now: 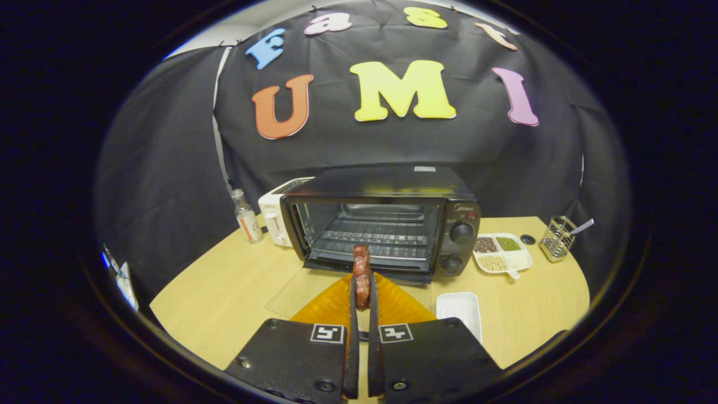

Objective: Open the toaster oven, put the food inside, and close the toaster oven door.

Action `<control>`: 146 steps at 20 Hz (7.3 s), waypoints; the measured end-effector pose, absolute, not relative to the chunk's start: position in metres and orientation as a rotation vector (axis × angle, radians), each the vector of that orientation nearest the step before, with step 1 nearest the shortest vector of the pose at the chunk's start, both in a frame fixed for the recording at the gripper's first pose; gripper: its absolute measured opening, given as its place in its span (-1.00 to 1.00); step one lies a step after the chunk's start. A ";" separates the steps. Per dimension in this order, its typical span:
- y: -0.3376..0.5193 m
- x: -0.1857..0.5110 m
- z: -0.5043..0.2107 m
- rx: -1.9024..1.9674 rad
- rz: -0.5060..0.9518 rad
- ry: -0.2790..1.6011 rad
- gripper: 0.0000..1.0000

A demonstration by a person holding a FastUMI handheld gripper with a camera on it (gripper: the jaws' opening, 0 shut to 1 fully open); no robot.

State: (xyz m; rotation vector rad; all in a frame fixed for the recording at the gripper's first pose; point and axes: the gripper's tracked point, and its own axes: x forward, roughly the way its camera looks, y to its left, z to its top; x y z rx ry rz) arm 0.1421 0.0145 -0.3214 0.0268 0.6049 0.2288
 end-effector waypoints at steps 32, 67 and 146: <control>0.027 0.313 -0.413 0.617 0.085 0.574 -0.60; 0.036 0.073 -0.391 -0.112 0.044 0.562 0.98; 0.015 -0.012 -0.016 -0.028 0.072 0.034 0.97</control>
